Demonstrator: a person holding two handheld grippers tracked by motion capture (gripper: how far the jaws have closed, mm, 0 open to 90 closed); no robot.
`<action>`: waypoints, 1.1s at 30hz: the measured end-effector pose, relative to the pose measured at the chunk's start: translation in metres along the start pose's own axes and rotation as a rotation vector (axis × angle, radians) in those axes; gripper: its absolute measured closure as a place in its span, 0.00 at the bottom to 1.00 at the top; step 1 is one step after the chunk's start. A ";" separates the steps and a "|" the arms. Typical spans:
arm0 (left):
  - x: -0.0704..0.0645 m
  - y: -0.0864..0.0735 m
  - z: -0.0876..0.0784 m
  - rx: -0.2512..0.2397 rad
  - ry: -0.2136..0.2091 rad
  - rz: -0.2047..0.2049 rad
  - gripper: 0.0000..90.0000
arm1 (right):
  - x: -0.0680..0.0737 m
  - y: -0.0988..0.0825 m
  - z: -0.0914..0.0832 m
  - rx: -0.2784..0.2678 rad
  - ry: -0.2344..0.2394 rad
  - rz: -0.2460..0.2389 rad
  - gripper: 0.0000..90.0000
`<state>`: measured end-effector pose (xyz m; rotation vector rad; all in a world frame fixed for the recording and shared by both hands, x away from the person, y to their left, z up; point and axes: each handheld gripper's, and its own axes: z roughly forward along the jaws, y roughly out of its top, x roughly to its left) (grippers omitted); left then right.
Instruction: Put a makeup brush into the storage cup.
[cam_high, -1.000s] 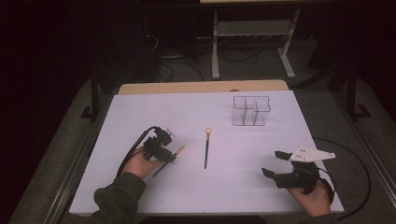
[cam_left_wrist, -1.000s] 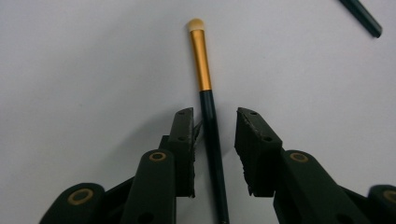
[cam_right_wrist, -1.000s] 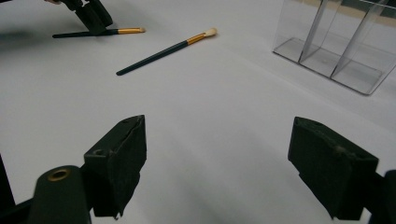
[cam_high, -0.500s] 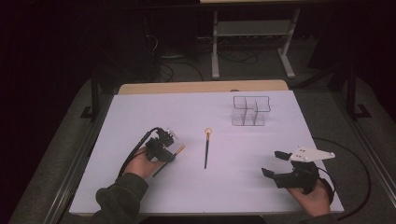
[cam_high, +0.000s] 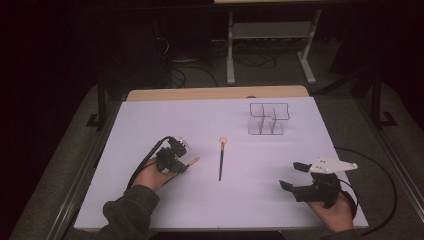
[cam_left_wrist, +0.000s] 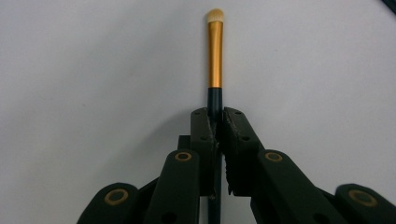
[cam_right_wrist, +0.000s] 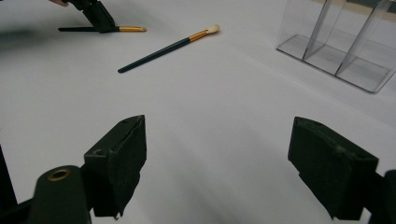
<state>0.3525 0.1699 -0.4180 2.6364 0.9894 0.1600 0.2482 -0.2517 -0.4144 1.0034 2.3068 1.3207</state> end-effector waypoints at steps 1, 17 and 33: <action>0.000 0.000 0.000 0.000 -0.002 0.000 0.92 | 0.000 0.000 0.000 0.001 0.002 0.001 0.21; 0.004 -0.004 -0.014 -0.052 -0.020 -0.003 0.92 | 0.002 0.000 0.004 0.020 0.008 0.004 0.21; 0.000 -0.006 -0.041 -0.144 -0.076 0.011 0.92 | 0.010 0.011 0.010 0.041 0.045 -0.011 0.19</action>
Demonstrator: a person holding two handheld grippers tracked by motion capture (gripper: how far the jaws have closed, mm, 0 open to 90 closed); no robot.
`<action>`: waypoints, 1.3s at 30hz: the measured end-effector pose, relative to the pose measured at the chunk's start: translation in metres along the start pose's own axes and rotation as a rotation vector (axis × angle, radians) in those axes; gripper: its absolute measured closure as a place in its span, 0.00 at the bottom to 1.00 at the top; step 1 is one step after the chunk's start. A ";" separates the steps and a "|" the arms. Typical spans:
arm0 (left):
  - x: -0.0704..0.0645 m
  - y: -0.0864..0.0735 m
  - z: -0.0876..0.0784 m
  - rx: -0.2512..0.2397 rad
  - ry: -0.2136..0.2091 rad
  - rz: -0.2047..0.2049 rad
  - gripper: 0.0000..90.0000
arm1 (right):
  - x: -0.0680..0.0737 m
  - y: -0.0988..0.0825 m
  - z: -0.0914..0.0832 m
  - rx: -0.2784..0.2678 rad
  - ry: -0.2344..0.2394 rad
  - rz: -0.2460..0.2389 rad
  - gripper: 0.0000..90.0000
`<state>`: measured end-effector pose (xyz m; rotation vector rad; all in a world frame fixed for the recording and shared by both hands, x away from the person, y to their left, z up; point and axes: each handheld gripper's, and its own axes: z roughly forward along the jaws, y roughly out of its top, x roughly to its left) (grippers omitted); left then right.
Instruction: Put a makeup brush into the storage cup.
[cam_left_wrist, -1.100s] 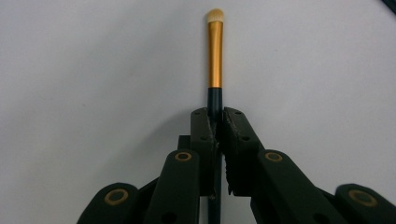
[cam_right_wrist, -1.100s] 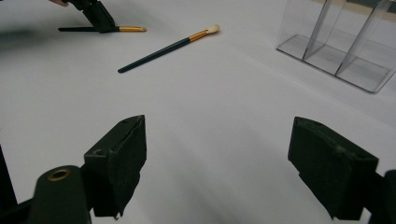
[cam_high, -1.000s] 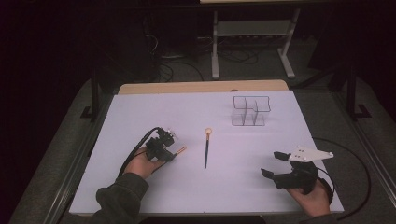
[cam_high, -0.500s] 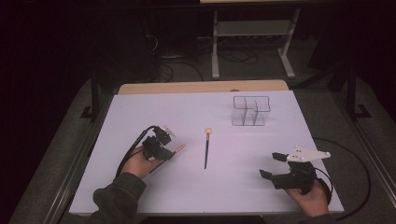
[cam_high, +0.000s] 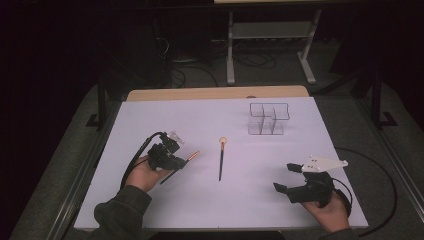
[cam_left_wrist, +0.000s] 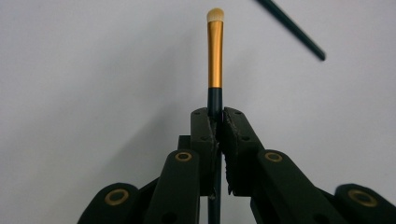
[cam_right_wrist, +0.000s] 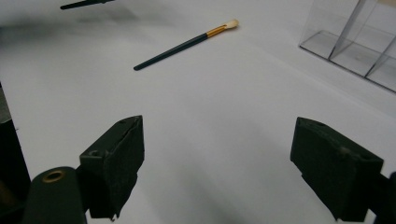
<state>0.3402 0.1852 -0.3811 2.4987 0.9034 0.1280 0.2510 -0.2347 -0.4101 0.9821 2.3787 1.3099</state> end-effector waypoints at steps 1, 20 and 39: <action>-0.001 0.000 -0.002 -0.009 -0.004 0.007 0.92 | 0.001 0.001 0.000 0.002 0.001 0.002 0.19; -0.017 0.010 -0.033 -0.115 -0.065 0.060 0.92 | 0.008 0.037 0.014 0.014 0.062 -0.034 0.17; -0.038 0.019 -0.042 -0.175 -0.103 0.116 0.92 | 0.019 0.065 0.037 0.028 0.162 -0.069 0.16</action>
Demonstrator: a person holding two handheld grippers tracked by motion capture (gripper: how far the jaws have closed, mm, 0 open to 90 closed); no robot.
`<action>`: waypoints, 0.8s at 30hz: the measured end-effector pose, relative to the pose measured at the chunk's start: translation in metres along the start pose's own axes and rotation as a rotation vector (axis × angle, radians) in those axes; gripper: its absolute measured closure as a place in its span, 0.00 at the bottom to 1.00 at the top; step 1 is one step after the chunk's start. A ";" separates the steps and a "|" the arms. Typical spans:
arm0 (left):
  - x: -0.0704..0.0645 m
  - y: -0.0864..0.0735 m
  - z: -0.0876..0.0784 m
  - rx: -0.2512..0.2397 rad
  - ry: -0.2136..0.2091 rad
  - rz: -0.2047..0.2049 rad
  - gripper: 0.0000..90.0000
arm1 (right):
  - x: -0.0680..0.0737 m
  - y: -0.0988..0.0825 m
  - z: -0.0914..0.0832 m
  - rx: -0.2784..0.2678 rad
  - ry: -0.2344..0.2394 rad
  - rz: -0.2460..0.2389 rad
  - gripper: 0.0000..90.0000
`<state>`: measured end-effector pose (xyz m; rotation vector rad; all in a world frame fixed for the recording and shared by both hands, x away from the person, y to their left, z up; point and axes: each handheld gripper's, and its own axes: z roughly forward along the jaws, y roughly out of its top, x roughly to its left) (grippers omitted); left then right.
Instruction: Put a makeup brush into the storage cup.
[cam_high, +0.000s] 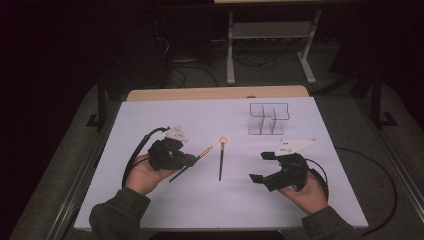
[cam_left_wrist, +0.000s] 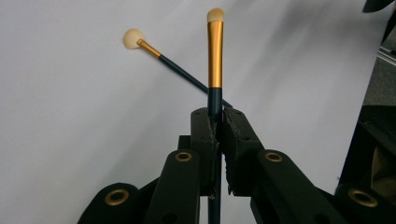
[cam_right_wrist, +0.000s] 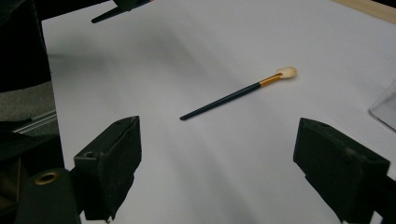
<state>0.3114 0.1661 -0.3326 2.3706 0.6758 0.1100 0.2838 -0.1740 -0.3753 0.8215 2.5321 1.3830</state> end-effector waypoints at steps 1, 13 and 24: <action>-0.001 0.001 0.000 0.002 -0.001 0.008 0.92 | 0.000 0.001 0.001 0.004 0.004 0.001 0.16; -0.013 0.005 0.004 -0.035 -0.034 0.032 0.92 | 0.006 0.014 0.021 -0.003 0.074 -0.007 0.19; -0.025 0.009 0.009 -0.069 -0.061 0.059 0.92 | 0.007 0.021 0.031 0.011 0.120 -0.001 0.20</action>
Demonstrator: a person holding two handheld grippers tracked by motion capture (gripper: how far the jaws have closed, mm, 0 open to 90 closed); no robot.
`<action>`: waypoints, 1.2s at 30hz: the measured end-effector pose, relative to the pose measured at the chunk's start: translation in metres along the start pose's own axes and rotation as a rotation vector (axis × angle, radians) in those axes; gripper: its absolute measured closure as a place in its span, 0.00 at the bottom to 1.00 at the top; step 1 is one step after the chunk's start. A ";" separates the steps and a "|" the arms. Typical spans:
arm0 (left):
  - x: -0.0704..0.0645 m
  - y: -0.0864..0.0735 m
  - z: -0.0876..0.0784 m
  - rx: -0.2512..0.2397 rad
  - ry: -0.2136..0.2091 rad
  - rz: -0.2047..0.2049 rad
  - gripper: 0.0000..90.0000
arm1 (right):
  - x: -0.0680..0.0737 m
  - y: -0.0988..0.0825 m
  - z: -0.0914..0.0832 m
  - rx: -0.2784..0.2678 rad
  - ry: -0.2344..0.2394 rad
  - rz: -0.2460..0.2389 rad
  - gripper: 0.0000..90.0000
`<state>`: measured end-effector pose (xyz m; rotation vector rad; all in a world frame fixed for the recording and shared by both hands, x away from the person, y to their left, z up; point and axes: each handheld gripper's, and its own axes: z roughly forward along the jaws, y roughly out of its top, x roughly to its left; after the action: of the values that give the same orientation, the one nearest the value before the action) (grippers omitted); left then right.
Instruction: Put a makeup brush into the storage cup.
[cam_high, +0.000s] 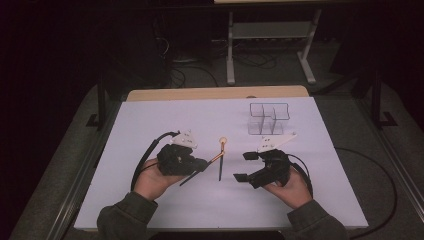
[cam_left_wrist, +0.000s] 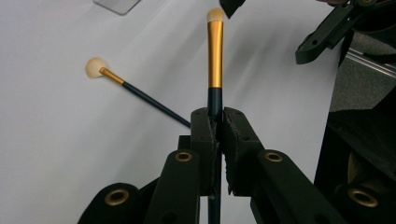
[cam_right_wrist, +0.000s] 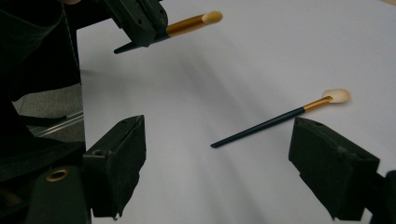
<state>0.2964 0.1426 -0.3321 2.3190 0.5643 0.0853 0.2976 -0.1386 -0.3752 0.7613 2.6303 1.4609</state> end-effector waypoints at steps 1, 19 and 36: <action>-0.001 0.001 0.000 0.000 -0.003 0.003 0.92 | 0.000 0.001 0.001 -0.001 0.008 -0.003 0.21; -0.015 0.009 0.012 -0.013 -0.026 0.055 0.92 | 0.002 0.010 0.004 -0.012 0.074 -0.005 0.27; -0.021 0.016 0.017 -0.033 -0.059 0.077 0.92 | -0.005 0.012 0.004 -0.043 0.198 0.037 0.52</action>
<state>0.2871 0.1130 -0.3314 2.3032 0.4410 0.0622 0.3081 -0.1324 -0.3693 0.6993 2.7274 1.6786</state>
